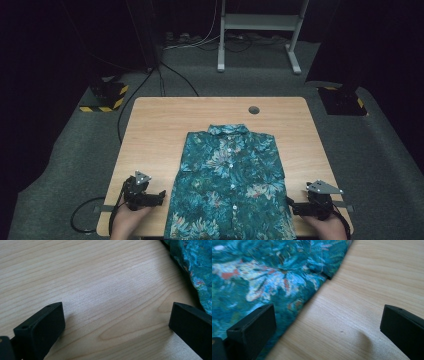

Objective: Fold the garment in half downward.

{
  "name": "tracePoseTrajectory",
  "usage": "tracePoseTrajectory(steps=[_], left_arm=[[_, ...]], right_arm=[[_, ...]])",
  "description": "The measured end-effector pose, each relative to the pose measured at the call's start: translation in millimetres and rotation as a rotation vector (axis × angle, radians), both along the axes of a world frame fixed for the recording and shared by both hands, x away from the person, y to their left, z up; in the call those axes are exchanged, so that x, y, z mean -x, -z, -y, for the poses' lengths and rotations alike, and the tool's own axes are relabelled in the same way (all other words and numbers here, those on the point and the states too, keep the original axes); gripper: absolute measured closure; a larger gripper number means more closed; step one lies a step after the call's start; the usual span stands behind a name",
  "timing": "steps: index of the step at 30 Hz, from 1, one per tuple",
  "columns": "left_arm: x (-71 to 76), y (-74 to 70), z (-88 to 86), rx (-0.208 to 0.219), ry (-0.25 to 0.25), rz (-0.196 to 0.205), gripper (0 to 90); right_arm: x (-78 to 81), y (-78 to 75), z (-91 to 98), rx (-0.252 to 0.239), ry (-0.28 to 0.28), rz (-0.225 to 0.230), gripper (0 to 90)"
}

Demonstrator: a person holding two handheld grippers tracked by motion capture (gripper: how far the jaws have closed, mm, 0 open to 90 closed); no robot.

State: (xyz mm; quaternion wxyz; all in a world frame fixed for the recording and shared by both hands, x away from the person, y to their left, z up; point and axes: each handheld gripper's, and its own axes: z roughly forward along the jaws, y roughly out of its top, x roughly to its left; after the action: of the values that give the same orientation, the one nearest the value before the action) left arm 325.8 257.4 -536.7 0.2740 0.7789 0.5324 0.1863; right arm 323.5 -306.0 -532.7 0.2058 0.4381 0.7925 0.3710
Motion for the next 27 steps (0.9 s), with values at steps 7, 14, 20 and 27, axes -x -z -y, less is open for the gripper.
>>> tracePoseTrajectory(steps=[7, 14, 20, 27], left_arm=[[-8.3, -3.9, -0.5, 0.041, 0.024, -0.019, 0.6], [-15.0, -17.7, 1.6, 0.065, 0.045, 0.005, 0.8], [-24.2, -32.3, 7.5, 0.108, 0.078, 0.023, 0.8], [-35.9, -42.0, 18.0, 0.165, 0.125, 0.053, 0.8]], right_arm=[[1.5, -13.8, -1.2, -0.002, -0.027, 0.020, 0.2], [-5.8, -23.0, -1.1, -0.002, -0.039, 0.018, 0.3], [-14.9, -28.1, -4.7, 0.002, -0.050, 0.015, 0.3], [-28.1, -33.3, -11.9, -0.008, -0.063, -0.003, 0.3]])
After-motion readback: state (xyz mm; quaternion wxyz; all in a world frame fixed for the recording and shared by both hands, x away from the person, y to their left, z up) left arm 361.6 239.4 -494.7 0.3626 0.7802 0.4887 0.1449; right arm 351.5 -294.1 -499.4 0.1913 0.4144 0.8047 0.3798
